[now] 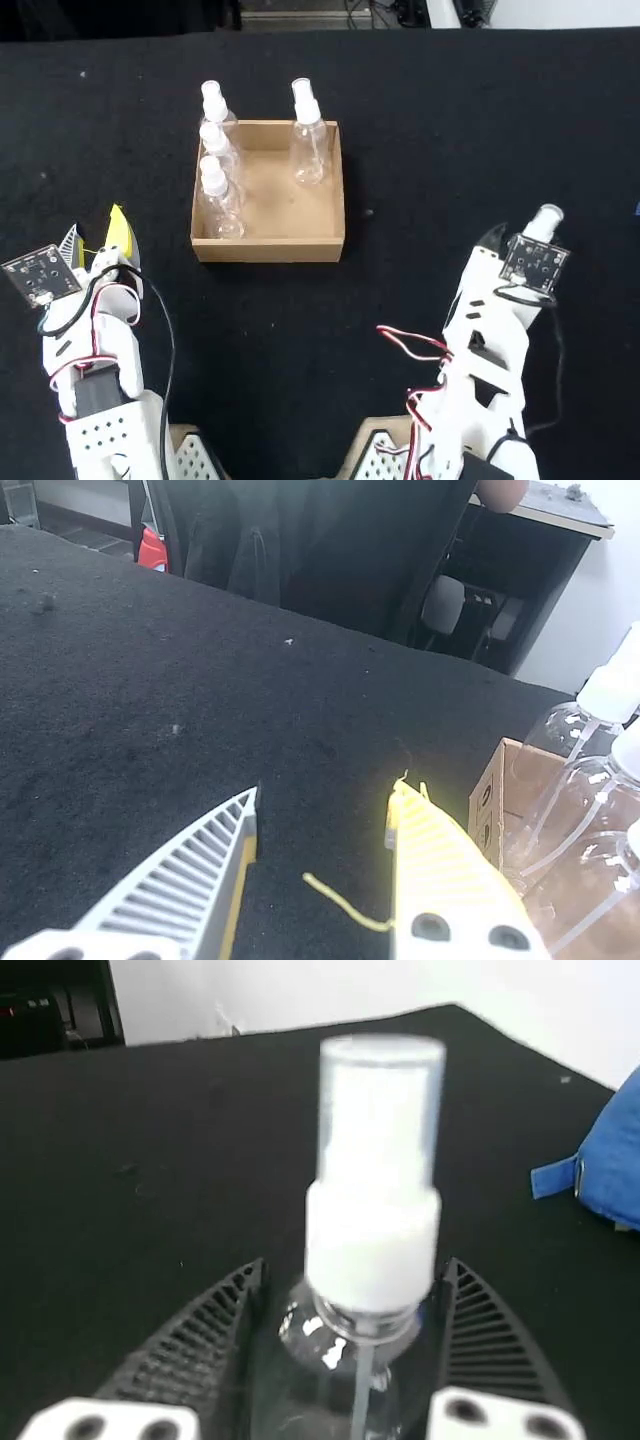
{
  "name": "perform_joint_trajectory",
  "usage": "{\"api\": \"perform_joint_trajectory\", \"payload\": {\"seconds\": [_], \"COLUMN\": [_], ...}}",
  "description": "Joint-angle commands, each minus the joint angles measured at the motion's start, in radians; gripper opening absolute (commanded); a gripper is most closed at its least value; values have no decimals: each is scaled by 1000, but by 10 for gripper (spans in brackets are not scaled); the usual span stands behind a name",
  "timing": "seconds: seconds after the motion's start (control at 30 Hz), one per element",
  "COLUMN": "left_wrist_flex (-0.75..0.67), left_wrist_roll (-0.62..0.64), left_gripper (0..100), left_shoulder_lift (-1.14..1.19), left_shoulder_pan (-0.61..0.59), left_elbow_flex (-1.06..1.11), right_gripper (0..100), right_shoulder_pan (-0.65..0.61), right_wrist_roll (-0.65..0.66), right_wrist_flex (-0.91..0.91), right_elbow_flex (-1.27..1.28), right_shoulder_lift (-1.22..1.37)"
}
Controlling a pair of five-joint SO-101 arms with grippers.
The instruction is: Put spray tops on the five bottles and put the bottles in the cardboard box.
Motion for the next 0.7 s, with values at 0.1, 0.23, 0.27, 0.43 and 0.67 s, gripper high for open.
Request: {"api": "perform_joint_trajectory", "payload": {"seconds": [0.1, 0.23, 0.27, 0.43, 0.67], "left_wrist_flex": [-6, -6, -6, -6, -6], "left_wrist_roll": [-3, -3, -3, -3, -3], "left_gripper": [192, 192, 193, 193, 193], "left_shoulder_lift": [-15, -15, -15, -15, -15], "left_shoulder_pan": [4, 4, 4, 4, 4], "left_elbow_flex": [22, 22, 22, 22, 22], "right_gripper": [240, 240, 240, 240, 141], "right_shoulder_pan": [-17, -15, -15, -15, -15], "right_wrist_roll": [11, 11, 11, 11, 12], "right_wrist_flex": [51, 46, 46, 0, -3], "right_elbow_flex": [1, 1, 1, -12, 2], "right_shoulder_lift": [-19, -19, -19, -19, -19]}}
